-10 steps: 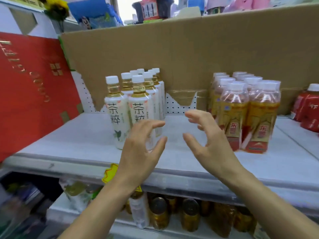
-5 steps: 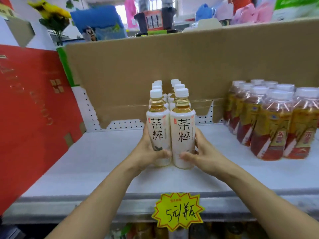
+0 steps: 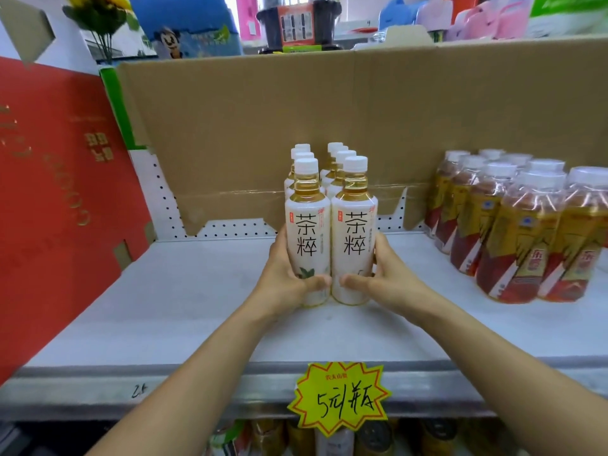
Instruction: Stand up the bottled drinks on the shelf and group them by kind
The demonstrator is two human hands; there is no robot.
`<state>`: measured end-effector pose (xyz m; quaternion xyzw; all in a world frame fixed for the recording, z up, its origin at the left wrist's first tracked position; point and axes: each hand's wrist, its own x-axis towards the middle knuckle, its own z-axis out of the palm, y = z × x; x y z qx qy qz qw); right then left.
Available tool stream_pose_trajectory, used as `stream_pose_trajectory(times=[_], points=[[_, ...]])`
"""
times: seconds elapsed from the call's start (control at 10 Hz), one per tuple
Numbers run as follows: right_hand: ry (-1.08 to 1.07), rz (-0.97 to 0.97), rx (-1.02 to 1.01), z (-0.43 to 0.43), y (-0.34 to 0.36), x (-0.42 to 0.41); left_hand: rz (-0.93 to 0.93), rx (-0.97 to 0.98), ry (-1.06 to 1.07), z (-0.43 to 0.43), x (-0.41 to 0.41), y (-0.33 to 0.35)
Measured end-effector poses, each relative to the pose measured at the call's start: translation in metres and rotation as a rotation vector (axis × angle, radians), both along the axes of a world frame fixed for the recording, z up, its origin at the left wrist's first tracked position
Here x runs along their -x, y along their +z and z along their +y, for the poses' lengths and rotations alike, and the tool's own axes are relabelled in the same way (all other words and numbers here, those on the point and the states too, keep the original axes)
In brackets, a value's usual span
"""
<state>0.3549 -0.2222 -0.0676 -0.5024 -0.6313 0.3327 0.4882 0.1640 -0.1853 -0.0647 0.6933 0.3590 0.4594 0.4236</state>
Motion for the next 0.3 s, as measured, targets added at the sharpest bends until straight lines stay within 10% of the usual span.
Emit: stream_pose_trajectory(times=[0.3], points=[[-0.015, -0.078, 0.037, -0.009, 0.003, -0.002, 0.051, 0.034, 0.077, -0.018, 0.001, 0.004]])
